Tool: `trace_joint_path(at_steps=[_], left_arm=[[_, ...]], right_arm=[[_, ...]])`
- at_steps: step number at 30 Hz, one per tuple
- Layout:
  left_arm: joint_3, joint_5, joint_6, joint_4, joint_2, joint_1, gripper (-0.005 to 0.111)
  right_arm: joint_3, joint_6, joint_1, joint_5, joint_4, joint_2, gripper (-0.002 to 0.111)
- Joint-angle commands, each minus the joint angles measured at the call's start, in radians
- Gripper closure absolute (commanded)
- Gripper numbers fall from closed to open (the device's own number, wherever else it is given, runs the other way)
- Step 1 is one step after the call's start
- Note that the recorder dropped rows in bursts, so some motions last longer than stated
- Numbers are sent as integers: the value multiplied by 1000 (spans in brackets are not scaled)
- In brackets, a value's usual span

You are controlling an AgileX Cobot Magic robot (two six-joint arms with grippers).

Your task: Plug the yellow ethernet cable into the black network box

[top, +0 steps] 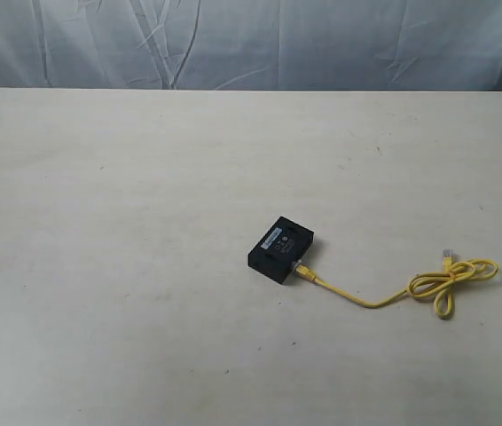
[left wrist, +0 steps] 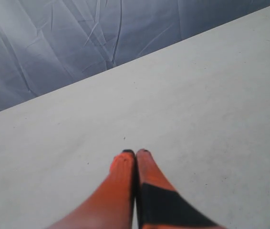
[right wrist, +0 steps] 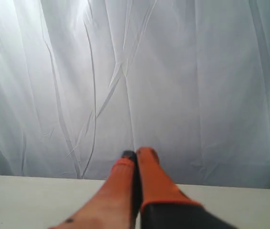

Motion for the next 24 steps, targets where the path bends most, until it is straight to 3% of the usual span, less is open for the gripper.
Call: trace_joint_path(at_steps=[1, 11, 24], left_arm=[[6, -14, -10, 0, -7, -1, 107], [6, -14, -10, 0, -7, -1, 107], [6, -14, -10, 0, -7, -1, 107]], right_arm=[[21, -20, -4, -27, -86, 1, 107], [157, 89, -4, -25, -251, -45, 107], [342, 234, -4, -14, -313, -138, 107]])
